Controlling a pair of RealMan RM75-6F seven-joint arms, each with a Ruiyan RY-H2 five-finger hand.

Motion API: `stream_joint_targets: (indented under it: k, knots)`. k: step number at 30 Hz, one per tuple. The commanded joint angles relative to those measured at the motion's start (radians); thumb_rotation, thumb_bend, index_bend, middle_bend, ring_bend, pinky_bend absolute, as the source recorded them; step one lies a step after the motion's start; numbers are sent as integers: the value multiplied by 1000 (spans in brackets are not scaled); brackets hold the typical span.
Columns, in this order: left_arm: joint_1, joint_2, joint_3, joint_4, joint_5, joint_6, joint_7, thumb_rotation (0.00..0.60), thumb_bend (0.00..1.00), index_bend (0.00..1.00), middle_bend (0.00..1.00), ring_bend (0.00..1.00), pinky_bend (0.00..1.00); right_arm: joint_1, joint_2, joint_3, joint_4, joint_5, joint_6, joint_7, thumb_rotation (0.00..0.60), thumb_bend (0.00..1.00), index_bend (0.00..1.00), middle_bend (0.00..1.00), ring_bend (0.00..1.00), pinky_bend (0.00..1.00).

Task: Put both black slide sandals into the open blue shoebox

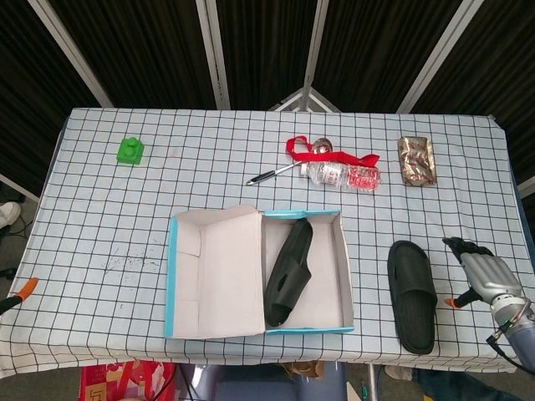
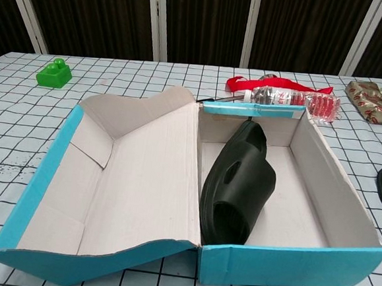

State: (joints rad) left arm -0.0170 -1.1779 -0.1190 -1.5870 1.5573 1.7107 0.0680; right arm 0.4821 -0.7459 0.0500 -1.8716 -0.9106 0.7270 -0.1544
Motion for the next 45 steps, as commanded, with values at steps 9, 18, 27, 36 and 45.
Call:
stream_joint_targets:
  k: [9, 18, 27, 36, 45]
  knots:
    - [-26, -52, 0, 42, 7, -25, 53, 600, 77, 131, 0, 0, 99, -34, -98, -38, 95, -71, 41, 32, 600, 0, 0, 0, 34, 90]
    - [-31, -62, -9, 56, -11, -29, 54, 600, 76, 132, 0, 0, 99, -113, -173, -66, 111, -137, 161, 42, 600, 0, 0, 0, 35, 90]
    - [-32, -64, -6, 54, -13, -31, 68, 600, 77, 131, 0, 0, 99, -36, -174, -46, 152, -72, 17, 52, 600, 0, 0, 0, 35, 90]
    - [-30, -67, -5, 45, -21, -31, 88, 600, 77, 131, 0, 0, 99, 141, -127, -56, 167, 109, -207, -19, 600, 0, 0, 0, 35, 90]
    - [-36, -74, -3, 51, -27, -43, 107, 600, 77, 132, 0, 0, 99, 318, -139, -127, 200, 293, -327, -53, 600, 0, 0, 0, 35, 90]
